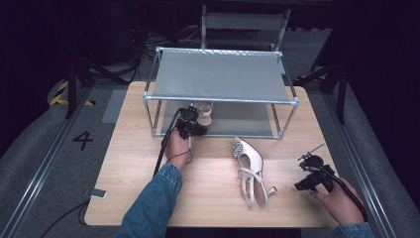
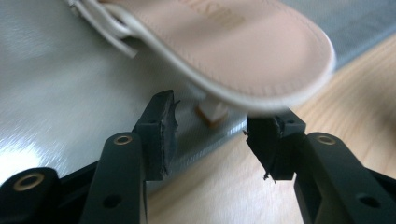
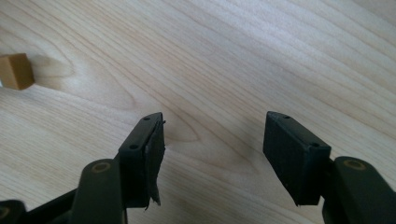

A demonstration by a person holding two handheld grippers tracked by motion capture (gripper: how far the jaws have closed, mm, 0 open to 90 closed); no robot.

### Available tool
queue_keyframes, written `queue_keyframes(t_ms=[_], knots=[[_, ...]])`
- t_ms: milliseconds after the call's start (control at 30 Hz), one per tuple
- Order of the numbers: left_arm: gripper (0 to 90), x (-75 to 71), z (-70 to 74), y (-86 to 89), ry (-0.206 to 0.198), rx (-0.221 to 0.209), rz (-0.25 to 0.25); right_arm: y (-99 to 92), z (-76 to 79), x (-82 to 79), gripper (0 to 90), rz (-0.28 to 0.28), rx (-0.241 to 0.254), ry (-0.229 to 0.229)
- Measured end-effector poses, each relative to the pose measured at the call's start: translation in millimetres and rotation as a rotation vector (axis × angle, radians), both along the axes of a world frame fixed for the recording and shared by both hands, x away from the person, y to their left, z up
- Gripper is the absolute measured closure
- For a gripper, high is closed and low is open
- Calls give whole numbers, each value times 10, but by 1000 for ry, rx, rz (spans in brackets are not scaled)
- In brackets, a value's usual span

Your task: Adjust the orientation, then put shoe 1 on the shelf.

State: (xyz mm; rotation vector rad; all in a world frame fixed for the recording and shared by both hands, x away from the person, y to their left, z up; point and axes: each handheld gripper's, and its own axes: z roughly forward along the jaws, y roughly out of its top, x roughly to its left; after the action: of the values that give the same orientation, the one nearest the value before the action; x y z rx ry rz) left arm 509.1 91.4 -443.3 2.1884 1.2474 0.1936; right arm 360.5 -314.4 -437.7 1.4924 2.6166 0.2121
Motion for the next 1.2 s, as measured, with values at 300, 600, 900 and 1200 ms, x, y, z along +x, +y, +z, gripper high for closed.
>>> queue_keyframes(t_ms=[300, 600, 900, 1200], knots=[[488, -357, 213, 130, -68, 37, -25, 165, 78, 55, 385, 41, 20, -19], [484, -797, 424, 293, -114, 87, -39, 299, 196, 122, 404, 57, 56, -31], [475, -1073, 526, 451, -79, 154, -66, 443, 370, 143, 458, 70, 114, -58], [456, -1304, 575, 611, -34, 200, -66, 667, 553, 108, 424, 120, 157, -89]])
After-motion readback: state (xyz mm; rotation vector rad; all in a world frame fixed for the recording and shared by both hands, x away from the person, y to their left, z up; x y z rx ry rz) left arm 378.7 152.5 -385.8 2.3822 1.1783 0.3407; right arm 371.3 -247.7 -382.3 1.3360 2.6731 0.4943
